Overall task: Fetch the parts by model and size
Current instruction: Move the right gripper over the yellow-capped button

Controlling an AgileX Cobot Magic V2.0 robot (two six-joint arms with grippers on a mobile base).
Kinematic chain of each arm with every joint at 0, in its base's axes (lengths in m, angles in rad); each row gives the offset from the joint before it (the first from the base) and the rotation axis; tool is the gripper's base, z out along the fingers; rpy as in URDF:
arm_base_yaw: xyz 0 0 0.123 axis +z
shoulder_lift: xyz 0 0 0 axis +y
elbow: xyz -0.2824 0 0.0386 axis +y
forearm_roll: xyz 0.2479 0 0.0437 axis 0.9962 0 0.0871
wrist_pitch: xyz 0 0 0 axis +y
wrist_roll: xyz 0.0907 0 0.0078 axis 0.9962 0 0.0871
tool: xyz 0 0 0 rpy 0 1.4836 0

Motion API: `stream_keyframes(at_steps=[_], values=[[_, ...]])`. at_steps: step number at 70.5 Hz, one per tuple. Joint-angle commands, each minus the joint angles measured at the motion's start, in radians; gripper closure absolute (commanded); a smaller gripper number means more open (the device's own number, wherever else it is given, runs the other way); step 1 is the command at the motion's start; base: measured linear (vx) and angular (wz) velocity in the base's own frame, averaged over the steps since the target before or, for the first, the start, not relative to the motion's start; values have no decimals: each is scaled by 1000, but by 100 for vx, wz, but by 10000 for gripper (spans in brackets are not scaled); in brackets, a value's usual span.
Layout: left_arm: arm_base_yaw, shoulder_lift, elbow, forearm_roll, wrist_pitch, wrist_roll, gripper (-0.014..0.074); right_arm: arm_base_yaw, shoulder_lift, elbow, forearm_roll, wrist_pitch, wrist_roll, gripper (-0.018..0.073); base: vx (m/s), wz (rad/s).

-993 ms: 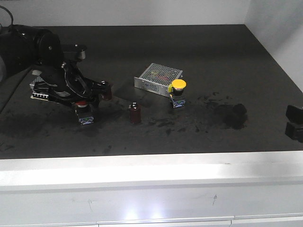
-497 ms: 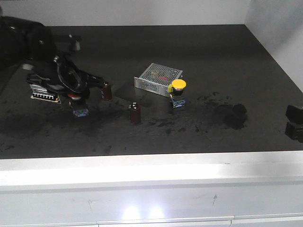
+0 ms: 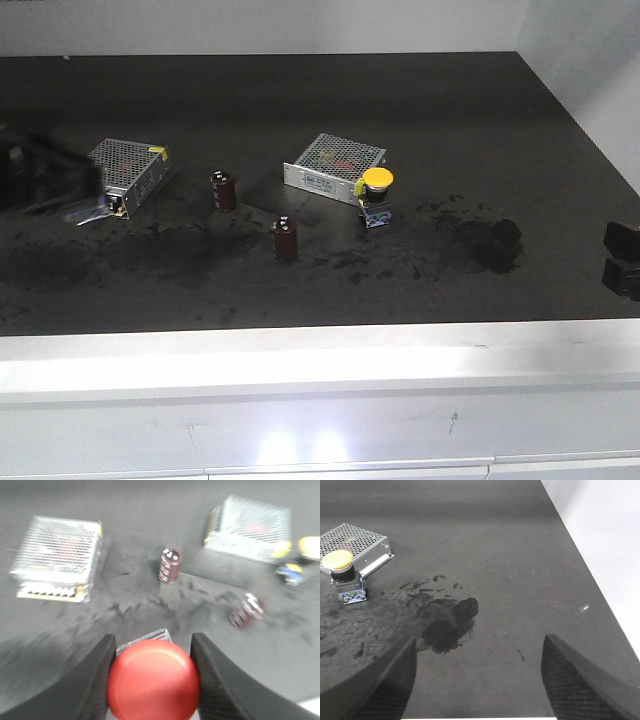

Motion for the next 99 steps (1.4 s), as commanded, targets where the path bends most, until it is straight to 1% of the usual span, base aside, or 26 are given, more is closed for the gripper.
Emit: stream_keyframes(at_steps=[1, 8, 17, 22, 30, 39, 44, 48, 54, 59, 67, 78, 86, 87, 95, 99], values=[[-3, -166, 73, 9, -122, 21, 603, -5, -2, -34, -3, -77, -9, 52, 0, 0], [-3, -331, 201, 6, -160, 51, 603, -5, -2, -34, -3, -77, -9, 52, 0, 0], [-3, -553, 337, 6, -148, 79, 603, -5, -2, -34, -1, -81, -9, 52, 0, 0], [-3, -664, 405, 6, -135, 79, 603, -5, -2, -34, 15, -83, 11, 52, 0, 0], [-3, -830, 502, 6, -124, 79, 603, -5, -2, -34, 18, -71, -1, 52, 0, 0], [-3, -956, 574, 6, -108, 80, 603, 1, -1, -34, 18, -60, -11, 52, 0, 0], [-3, -976, 596, 6, -95, 90, 603, 36, 15, -34, 18, -78, -26, 52, 0, 0], [-3, -977, 602, 6, -97, 97, 603, 96, 45, -40, 18, -92, -68, 52, 0, 0], [-3, -975, 602, 6, -118, 97, 603, 164, 110, -83, 18, -89, -89, 52, 0, 0], [-3, -975, 602, 6, -129, 97, 603, 217, 178, -152, 19, -67, -77, 52, 0, 0], [-3, -975, 602, 6, -128, 97, 603, 275, 308, -316, 19, 8, -70, 52, 0, 0], [-3, -975, 602, 6, -127, 97, 603, 333, 505, -583, 17, 170, -76, 52, 0, 0], [-3, -975, 602, 6, -127, 97, 603, 336, 652, -787, 25, 298, -73, 52, 0, 0], [-3, -975, 602, 6, -127, 97, 603, 336, 661, -810, 25, 298, -73, 52, 0, 0], [-3, -975, 602, 6, -127, 97, 603, 335, 792, -978, 25, 423, -73, 52, 0, 0], [-3, -975, 602, 6, -127, 97, 603, 335, 847, -1052, 26, 459, -73, 52, 0, 0]])
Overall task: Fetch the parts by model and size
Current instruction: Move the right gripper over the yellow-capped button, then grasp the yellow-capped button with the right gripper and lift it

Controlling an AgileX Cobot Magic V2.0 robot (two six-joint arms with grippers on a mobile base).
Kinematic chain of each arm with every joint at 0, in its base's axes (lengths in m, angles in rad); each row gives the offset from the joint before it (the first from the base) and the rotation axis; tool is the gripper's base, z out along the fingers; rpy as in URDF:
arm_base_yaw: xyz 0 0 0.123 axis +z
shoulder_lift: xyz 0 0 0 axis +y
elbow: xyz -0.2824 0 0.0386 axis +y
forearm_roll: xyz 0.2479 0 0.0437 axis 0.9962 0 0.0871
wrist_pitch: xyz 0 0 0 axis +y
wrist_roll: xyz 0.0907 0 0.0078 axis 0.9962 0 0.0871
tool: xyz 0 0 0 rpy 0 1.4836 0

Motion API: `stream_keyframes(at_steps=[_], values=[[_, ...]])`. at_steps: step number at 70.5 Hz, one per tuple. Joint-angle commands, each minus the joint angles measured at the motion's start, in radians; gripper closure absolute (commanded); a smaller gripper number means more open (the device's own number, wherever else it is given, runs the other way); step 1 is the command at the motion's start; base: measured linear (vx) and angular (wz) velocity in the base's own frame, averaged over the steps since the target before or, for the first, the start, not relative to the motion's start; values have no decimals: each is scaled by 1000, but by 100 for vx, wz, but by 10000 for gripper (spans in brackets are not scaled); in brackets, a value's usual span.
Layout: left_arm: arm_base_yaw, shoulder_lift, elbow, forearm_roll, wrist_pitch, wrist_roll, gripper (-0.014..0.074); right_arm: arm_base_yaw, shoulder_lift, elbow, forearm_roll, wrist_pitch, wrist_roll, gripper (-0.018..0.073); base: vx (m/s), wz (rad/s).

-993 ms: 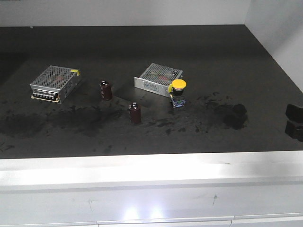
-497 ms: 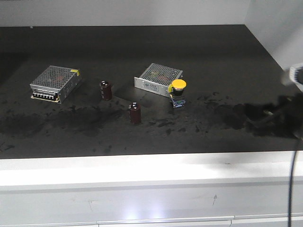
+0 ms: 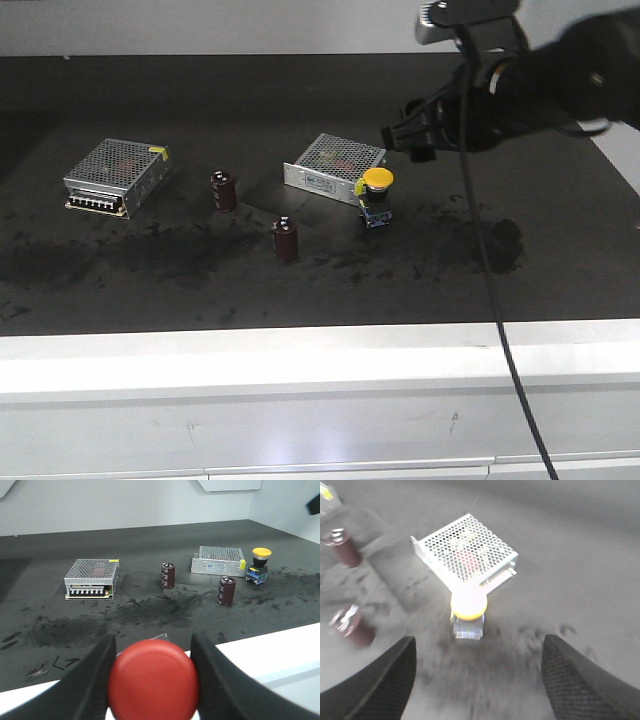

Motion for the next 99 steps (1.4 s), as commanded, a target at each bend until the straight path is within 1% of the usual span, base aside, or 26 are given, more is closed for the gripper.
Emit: stream_keyframes(at_steps=[1, 12, 26, 58, 65, 70, 76, 79, 80, 81, 82, 85, 86, 91, 95, 99], values=[[-3, 13, -25, 2, -86, 0, 603, -2, 50, -153, -3, 37, -5, 52, 0, 0], [-3, 13, -25, 2, -86, 0, 603, -2, 188, -326, 0, 118, -7, 52, 0, 0], [-3, 13, -25, 2, -86, 0, 603, -2, 298, -438, 39, 172, -13, 52, 0, 0], [-3, 13, -25, 2, -86, 0, 603, -2, 415, -450, 61, 185, -9, 52, 0, 0], [-3, 13, -25, 2, -86, 0, 603, -2, 425, -450, 62, 185, -5, 71, 0, 0], [-3, 13, -25, 2, -86, 0, 603, -2, 427, -450, 62, 185, -2, 115, 0, 0], [-3, 13, -25, 2, -86, 0, 603, -2, 426, -450, 62, 192, 8, 208, 0, 0], [-3, 13, -25, 2, -86, 0, 603, -2, 424, -450, 62, 199, 15, 300, 0, 0], [-3, 13, -25, 2, -86, 0, 603, -2, 423, -450, 62, 201, 17, 312, 0, 0], [-3, 13, -25, 2, -86, 0, 603, -3, 423, -450, 62, 205, 20, 350, 0, 0], [-3, 13, -25, 2, -86, 0, 603, -3, 422, -450, 62, 207, 20, 363, 0, 0], [-3, 13, -25, 2, -86, 0, 603, -3, 416, -450, 63, 220, 25, 438, 0, 0], [-3, 13, -25, 2, -86, 0, 603, -3, 413, -450, 65, 225, 25, 476, 0, 0], [-3, 13, -25, 2, -86, 0, 603, -4, 389, -431, 65, 248, 12, 578, 0, 0], [-3, 13, -25, 2, -86, 0, 603, -4, 353, -395, 62, 229, 0, 573, 0, 0], [-3, 13, -25, 2, -86, 0, 603, -5, 302, -318, 59, 172, 2, 571, 0, 0]])
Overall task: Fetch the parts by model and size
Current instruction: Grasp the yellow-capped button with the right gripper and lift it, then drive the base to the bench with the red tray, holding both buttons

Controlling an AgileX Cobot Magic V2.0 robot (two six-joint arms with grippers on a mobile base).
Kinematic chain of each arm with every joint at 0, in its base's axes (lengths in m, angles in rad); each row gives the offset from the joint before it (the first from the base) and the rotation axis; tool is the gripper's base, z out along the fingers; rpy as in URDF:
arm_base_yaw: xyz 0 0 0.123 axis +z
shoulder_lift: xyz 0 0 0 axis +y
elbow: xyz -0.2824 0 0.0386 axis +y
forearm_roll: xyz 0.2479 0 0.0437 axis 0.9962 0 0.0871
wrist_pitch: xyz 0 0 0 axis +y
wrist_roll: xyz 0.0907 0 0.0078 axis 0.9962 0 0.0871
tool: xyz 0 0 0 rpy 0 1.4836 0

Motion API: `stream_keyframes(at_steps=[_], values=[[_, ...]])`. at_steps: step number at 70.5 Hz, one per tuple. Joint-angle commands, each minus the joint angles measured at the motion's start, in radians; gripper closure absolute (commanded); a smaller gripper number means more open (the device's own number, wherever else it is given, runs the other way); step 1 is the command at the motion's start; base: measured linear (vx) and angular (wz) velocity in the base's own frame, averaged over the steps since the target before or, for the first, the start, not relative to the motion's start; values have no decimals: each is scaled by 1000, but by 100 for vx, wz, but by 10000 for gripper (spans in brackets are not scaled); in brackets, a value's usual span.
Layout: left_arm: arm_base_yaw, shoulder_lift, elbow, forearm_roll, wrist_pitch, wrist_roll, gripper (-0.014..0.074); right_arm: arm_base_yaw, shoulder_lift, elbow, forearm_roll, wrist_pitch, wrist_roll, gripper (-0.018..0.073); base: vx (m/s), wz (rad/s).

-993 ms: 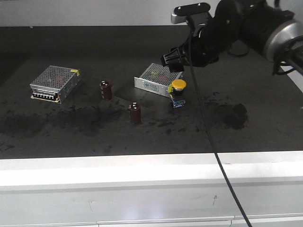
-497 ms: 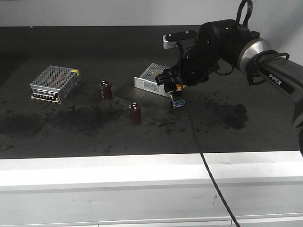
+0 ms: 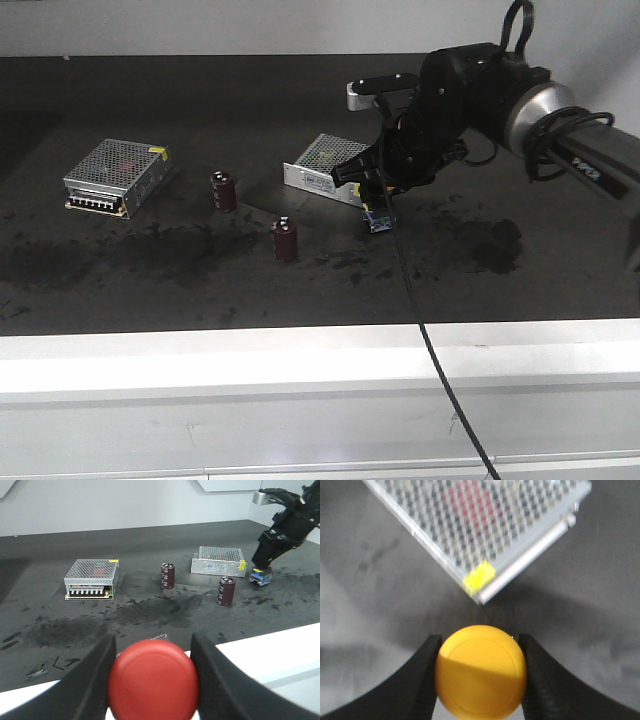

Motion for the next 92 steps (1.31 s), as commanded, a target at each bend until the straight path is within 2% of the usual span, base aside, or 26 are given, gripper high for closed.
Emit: stream_keyframes(at_steps=[1, 15, 25, 36, 72, 92], values=[[-3, 13, -25, 2, -86, 0, 603, -5, -148, 67, -2, -108, -11, 570, 0, 0], [-3, 13, -25, 2, -86, 0, 603, -5, -423, 408, -4, -365, -12, 569, 0, 0], [-3, 13, -25, 2, -86, 0, 603, -5, -635, 642, -10, -501, -17, 569, 0, 0], [-3, 13, -25, 2, -86, 0, 603, -5, -856, 848, -10, -560, -17, 569, 0, 0], [-3, 13, -25, 2, -86, 0, 603, -5, -1540, 1375, -4, -789, -46, 569, 0, 0], [-3, 13, -25, 2, -86, 0, 603, -5, -1817, 1535, 18, -855, -46, 569, 0, 0]])
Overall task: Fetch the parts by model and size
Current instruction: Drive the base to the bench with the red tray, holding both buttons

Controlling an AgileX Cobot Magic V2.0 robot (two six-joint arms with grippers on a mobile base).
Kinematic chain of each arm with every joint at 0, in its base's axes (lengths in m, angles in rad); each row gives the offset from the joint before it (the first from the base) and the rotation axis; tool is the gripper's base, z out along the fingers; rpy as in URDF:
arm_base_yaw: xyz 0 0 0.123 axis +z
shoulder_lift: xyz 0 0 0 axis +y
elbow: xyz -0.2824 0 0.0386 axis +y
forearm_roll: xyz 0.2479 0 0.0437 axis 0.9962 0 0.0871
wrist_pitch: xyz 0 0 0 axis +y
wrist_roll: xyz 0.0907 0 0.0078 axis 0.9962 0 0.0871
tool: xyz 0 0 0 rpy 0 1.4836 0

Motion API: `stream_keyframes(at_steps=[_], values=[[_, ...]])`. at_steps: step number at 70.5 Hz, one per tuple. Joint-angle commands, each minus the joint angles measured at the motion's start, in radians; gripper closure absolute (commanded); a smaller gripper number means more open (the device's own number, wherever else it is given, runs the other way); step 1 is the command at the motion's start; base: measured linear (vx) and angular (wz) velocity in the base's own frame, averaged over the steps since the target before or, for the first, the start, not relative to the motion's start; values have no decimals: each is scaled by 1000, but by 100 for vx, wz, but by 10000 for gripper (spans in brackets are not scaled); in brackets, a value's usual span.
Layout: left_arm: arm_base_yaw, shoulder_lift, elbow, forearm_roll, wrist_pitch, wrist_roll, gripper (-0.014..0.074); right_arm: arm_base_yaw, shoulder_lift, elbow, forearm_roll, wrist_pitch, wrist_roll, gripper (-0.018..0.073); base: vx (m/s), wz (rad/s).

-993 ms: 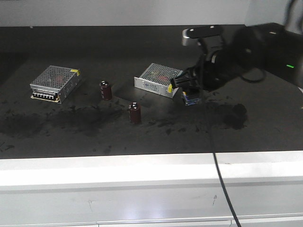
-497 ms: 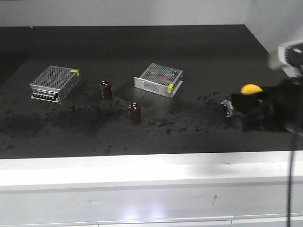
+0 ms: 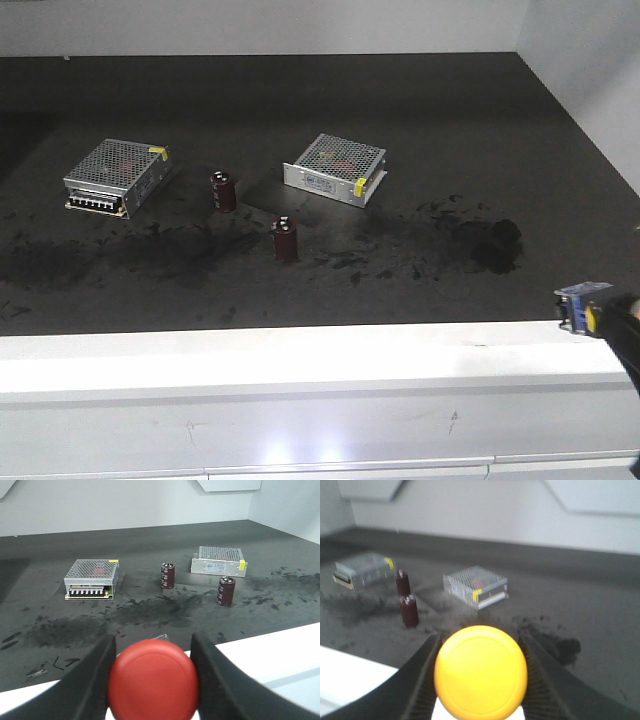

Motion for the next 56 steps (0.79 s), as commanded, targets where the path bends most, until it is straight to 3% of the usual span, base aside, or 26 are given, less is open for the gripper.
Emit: stream_keyframes(at_steps=[1, 56], values=[[-3, 13, -25, 2, -86, -1, 603, -5, -64, 0, 1, -117, -9, 569, 0, 0], [-3, 13, -25, 2, -86, -1, 603, -5, -120, 12, 0, -109, -9, 569, 0, 1]])
